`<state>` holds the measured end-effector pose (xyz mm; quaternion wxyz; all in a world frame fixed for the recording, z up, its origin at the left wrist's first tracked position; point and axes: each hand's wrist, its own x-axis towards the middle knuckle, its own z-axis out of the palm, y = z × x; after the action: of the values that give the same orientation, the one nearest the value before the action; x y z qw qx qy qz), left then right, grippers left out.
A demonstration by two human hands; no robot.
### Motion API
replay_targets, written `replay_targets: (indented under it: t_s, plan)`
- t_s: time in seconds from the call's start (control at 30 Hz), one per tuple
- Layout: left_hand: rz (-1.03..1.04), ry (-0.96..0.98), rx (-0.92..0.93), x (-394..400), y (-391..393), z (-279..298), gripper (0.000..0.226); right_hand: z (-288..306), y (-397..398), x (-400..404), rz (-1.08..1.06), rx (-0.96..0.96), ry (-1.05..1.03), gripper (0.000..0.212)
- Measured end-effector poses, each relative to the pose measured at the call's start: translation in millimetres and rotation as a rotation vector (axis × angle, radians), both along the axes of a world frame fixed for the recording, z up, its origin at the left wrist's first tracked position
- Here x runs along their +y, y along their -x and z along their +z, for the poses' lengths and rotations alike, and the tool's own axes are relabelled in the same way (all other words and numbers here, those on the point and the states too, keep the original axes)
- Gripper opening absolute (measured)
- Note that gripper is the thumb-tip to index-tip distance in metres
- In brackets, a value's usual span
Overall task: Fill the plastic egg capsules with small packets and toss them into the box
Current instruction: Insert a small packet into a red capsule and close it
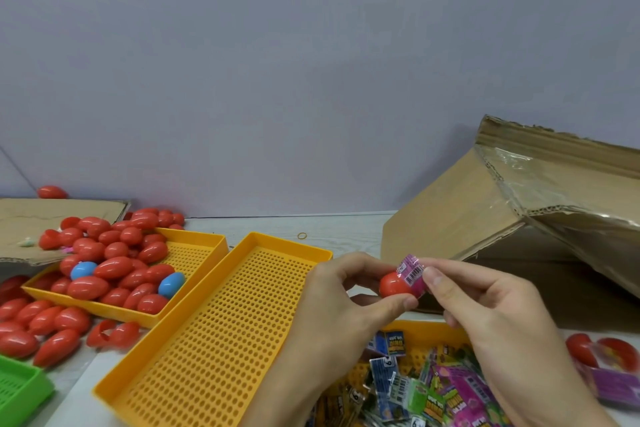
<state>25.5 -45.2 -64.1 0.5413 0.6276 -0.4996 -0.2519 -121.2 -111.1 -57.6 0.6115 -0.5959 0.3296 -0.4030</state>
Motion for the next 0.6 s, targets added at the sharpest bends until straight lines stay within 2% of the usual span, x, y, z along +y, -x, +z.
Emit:
replay_targets:
  t_s: [0.17,0.3,0.47,0.6]
  plan:
    - [-0.018,-0.024,-0.009,2,3,1,0.024,-6,-1,-4,-0.09,0.08,0.057,0.007]
    - [-0.028,-0.015,-0.008,2,4,1,0.024,-10,-2,-5,-0.145,0.094,0.066,0.011]
    - [-0.026,0.001,-0.014,1,3,-1,0.025,-14,-3,-5,-0.167,0.083,0.052,0.027]
    - [-0.025,0.009,-0.02,0,3,-2,0.026,-14,-4,-5,-0.175,0.077,0.048,0.022]
